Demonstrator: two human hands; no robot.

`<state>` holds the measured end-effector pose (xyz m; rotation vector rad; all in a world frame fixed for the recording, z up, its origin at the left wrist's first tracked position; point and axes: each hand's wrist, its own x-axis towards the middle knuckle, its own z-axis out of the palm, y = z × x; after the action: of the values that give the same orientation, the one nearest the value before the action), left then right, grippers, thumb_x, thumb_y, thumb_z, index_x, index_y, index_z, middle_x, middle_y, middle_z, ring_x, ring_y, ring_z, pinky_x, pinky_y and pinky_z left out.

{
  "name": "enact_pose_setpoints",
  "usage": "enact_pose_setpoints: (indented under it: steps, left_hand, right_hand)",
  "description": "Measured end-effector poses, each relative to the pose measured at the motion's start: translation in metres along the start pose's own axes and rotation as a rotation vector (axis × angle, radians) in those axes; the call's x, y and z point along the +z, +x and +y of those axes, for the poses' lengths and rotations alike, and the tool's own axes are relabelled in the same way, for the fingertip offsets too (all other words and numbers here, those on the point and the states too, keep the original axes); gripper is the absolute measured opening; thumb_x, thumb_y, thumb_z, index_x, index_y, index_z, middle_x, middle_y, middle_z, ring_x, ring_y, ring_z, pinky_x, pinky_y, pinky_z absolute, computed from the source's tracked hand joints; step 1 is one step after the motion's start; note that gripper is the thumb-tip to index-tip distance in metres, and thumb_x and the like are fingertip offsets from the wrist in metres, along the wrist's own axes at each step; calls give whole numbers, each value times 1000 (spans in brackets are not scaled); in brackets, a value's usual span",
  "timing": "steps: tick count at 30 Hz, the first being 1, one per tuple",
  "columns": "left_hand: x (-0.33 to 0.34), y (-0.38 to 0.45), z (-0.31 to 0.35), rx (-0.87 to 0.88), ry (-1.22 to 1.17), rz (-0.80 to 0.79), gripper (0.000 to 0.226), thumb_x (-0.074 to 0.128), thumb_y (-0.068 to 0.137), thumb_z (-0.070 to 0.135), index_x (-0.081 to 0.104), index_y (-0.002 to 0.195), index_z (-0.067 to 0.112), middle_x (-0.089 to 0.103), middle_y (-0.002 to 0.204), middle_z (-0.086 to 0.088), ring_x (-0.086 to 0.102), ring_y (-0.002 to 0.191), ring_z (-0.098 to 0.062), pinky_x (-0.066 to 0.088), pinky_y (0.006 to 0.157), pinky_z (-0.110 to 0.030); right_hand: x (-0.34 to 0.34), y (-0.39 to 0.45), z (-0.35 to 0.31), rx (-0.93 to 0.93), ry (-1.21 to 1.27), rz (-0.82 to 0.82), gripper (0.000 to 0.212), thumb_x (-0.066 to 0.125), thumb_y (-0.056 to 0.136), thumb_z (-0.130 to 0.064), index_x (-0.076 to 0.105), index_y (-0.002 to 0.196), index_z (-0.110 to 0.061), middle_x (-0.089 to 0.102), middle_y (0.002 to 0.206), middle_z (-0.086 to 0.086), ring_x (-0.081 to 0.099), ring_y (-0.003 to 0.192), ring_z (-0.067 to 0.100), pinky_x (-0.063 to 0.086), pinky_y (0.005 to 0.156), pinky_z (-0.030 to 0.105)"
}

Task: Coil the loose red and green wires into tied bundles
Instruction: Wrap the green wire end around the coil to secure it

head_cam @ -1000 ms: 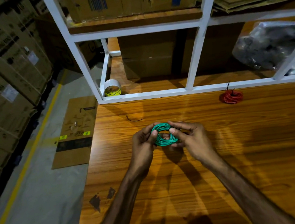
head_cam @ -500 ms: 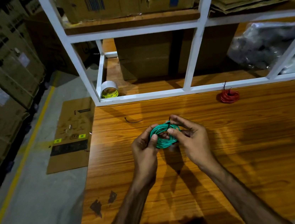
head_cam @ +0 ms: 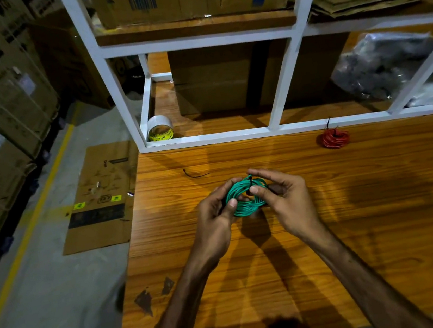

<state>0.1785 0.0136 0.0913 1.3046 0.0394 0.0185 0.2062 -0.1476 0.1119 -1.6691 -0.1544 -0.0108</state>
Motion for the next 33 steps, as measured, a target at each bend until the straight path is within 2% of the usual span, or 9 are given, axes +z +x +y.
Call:
enact_pose_setpoints:
  steps: [4,8,11,13,16,20,24,27,33]
  left_hand:
    - [-3,0,4,2,7,-20,40,48,102,-8,64,127,19,68,130,-9,67,119,-21,59,90,-37]
    - [-3,-2,5,-49,-123,-27,35,52,100,0,68,121,23,69,127,-6,68,117,-28,60,86,-44]
    - [-1,-4,7,-86,-224,-26,36,45,102,-7,64,122,17,67,128,-7,67,116,-28,60,81,-41]
    - [2,-4,9,-96,-256,-13,36,42,101,-11,61,122,13,68,125,-6,66,114,-27,60,78,-39]
    - [8,-4,8,-89,-277,32,34,42,101,-10,61,122,11,69,120,-6,67,112,-26,61,77,-38]
    - [18,-6,4,-56,-310,124,34,40,101,-9,61,121,11,67,122,-12,68,107,-24,60,74,-38]
    - [31,-10,2,-29,-290,276,32,38,100,-5,59,114,12,68,110,-8,66,96,-21,57,71,-35]
    - [38,-10,2,-19,-295,371,25,47,89,13,61,109,16,66,109,-10,62,98,-25,51,78,-40]
    - [42,-9,4,-3,-281,393,21,48,98,28,62,106,16,65,104,-4,62,97,-16,48,86,-35]
  right_hand:
    - [-1,2,-5,25,-15,-16,35,73,92,0,72,121,-18,74,120,-1,76,101,11,64,75,54]
    - [-1,1,-11,60,-10,-29,32,76,90,-4,74,120,-16,79,107,-8,78,95,16,63,77,58]
    - [1,3,-11,85,14,-16,29,76,90,-4,74,118,-12,81,103,-5,79,92,20,62,76,62]
    - [3,3,-11,84,21,-3,28,76,90,-3,75,117,-10,81,103,-1,79,93,21,63,78,59]
    - [6,3,-8,58,20,21,28,76,90,-3,75,117,-11,80,104,1,78,95,20,66,76,44]
    - [13,1,-3,43,38,104,25,78,88,-3,76,111,-13,80,101,-4,78,92,15,64,74,28]
    - [25,-5,0,23,39,133,19,77,89,0,77,106,-10,80,98,-1,78,91,13,62,77,25]
    - [30,-10,-1,-14,14,140,17,75,91,-1,76,106,-9,77,105,4,73,96,4,59,79,21]
    - [42,-15,-1,-5,139,162,20,72,93,0,74,109,-11,78,97,-9,71,94,-1,55,79,17]
